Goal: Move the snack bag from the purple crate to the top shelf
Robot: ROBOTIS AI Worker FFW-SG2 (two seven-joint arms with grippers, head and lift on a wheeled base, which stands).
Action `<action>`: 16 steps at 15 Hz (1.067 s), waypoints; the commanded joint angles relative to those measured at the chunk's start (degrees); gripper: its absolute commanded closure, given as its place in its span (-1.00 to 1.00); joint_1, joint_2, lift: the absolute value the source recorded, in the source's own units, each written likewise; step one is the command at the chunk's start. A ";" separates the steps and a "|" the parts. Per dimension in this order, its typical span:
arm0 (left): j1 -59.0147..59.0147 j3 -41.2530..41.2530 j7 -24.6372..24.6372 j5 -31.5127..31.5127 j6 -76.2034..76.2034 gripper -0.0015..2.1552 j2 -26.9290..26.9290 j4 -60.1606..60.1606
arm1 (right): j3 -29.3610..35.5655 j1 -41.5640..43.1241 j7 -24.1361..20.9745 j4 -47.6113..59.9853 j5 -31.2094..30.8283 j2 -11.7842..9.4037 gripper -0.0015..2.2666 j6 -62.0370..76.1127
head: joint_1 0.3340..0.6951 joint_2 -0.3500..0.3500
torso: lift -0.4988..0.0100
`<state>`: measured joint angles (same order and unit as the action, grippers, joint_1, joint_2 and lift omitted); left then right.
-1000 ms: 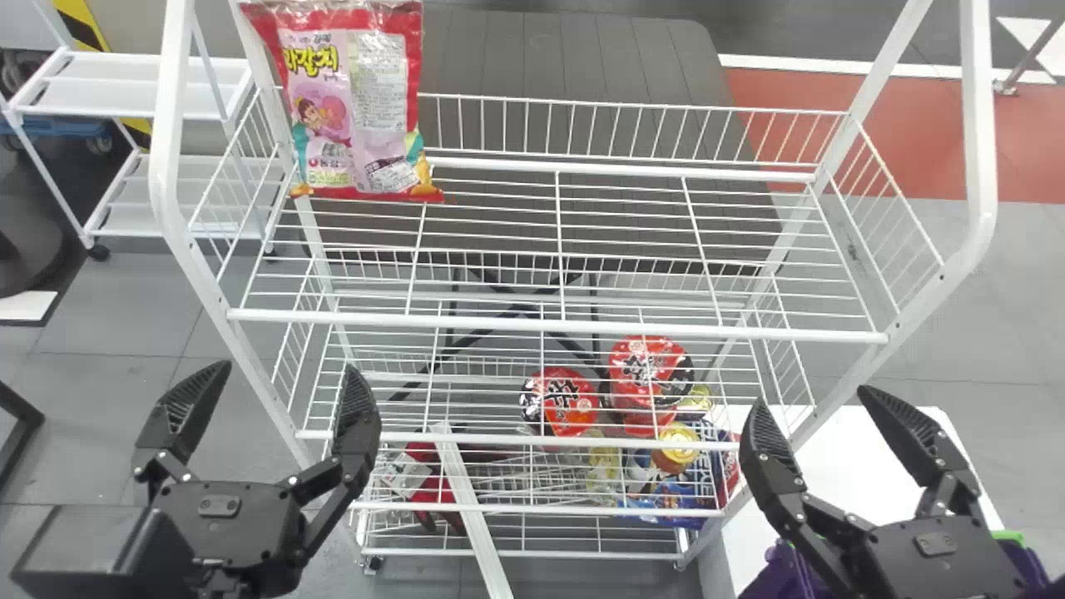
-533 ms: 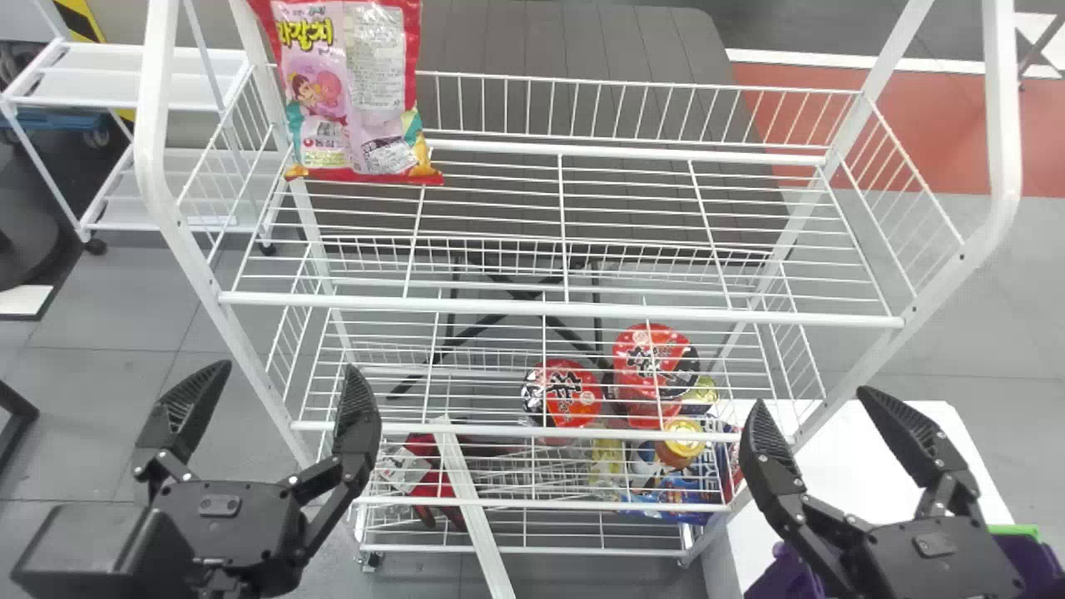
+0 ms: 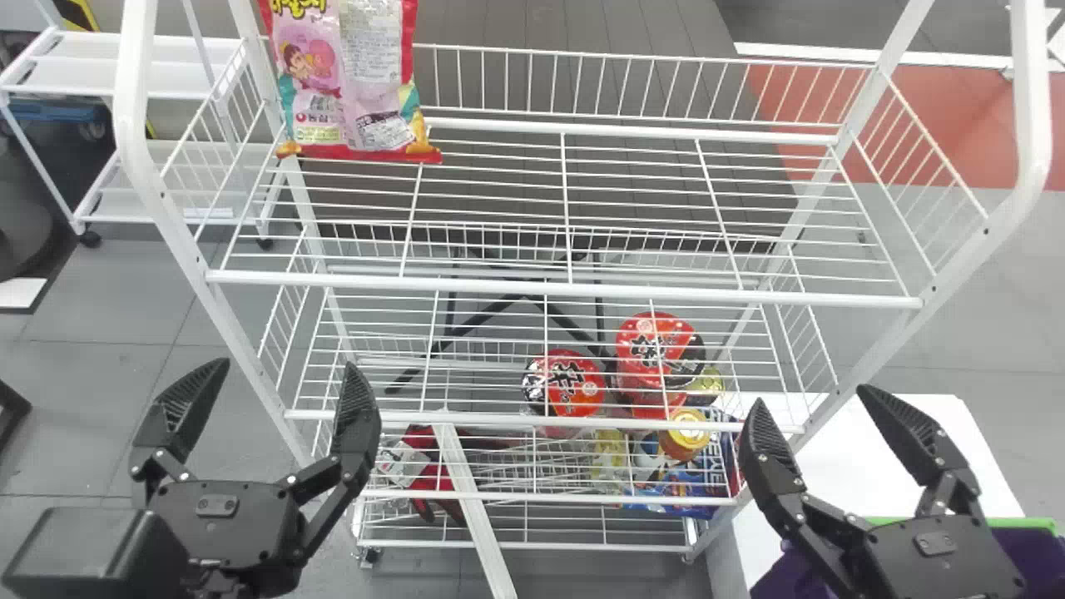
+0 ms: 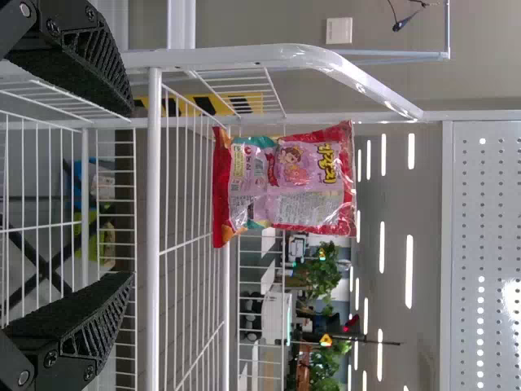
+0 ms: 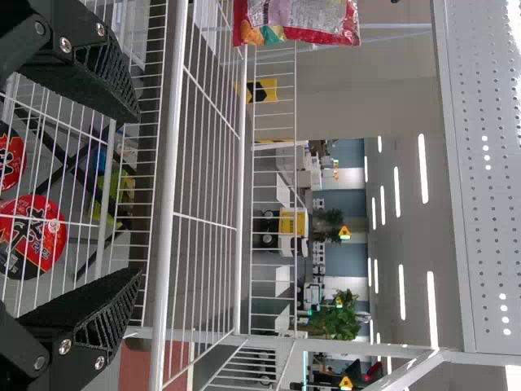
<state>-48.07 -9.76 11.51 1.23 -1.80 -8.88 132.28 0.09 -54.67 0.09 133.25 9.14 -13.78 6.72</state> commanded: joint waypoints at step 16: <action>-0.01 0.00 0.09 0.00 0.00 -0.91 -0.09 -0.18 | -0.18 0.09 0.00 -0.88 0.00 0.24 -0.84 1.05 | 1.00 -0.17 | 0.16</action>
<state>-48.08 -9.76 11.60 1.23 -1.80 -8.95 132.10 -0.02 -54.58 0.12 132.43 9.14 -13.53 7.54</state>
